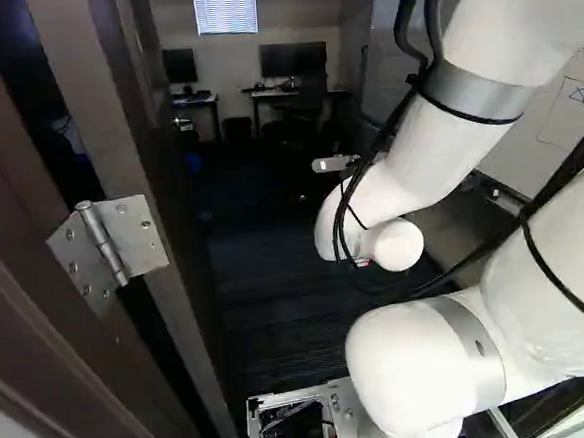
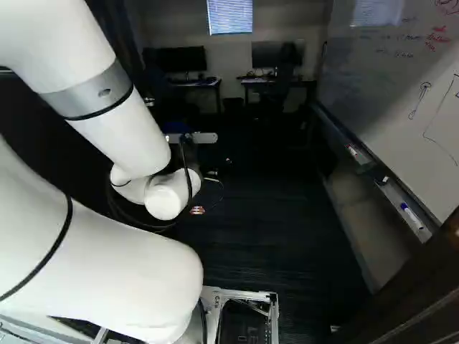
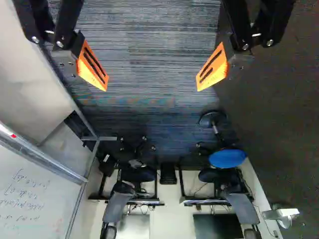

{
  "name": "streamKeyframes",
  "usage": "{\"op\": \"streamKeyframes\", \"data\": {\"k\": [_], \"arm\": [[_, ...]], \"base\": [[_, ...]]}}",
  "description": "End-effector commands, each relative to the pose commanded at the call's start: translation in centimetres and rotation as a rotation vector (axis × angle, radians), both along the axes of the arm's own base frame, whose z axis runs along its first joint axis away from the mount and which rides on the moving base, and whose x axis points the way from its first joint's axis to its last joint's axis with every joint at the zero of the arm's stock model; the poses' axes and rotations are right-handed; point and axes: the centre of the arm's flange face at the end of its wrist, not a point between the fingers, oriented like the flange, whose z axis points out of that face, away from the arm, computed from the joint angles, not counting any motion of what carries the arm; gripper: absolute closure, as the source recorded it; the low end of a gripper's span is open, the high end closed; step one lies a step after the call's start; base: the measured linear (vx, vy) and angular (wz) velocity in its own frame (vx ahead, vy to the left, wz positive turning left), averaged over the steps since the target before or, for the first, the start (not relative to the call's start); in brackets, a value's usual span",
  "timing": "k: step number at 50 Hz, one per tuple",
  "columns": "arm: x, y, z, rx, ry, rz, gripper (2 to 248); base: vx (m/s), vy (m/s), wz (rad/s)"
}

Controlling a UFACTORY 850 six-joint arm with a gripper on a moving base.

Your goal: Open the door and move inside

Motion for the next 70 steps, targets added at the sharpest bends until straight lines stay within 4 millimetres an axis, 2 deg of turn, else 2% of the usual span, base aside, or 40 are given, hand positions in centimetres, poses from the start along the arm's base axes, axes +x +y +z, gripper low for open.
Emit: {"op": "streamKeyframes", "data": {"k": [18,70], "arm": [[0.00,0.00,0.00,0.000,0.000,0.000,3],[0.00,0.00,0.00,0.000,0.000,0.000,3]], "base": [[0.073,0.001,0.004],[0.155,-0.024,0.002]]}}
